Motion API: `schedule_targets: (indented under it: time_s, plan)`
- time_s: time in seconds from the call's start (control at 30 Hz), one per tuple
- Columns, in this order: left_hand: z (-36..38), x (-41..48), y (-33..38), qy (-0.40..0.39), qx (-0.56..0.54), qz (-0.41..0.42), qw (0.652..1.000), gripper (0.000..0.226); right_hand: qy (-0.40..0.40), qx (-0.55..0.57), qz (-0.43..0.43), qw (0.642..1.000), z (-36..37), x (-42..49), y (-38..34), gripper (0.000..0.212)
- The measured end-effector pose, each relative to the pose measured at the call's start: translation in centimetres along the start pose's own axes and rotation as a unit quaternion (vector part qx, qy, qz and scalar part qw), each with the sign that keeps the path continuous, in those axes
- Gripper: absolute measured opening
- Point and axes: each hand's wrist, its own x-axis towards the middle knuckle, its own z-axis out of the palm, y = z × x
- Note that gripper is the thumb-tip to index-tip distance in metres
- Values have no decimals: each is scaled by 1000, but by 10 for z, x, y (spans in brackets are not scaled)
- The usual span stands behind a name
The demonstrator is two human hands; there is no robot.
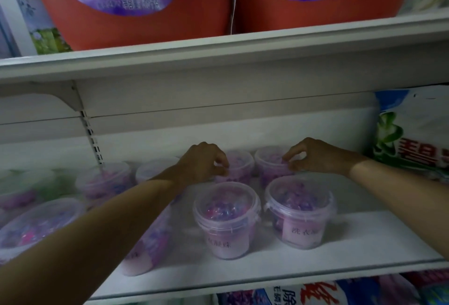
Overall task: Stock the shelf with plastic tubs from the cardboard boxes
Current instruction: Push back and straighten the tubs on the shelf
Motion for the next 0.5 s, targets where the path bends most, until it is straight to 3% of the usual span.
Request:
schedule_targets:
  time_s: [0.5]
  plan:
    - [3,-2,-5,4,-84,-18,996,17,27,21,-31,999,2,-2,9,17]
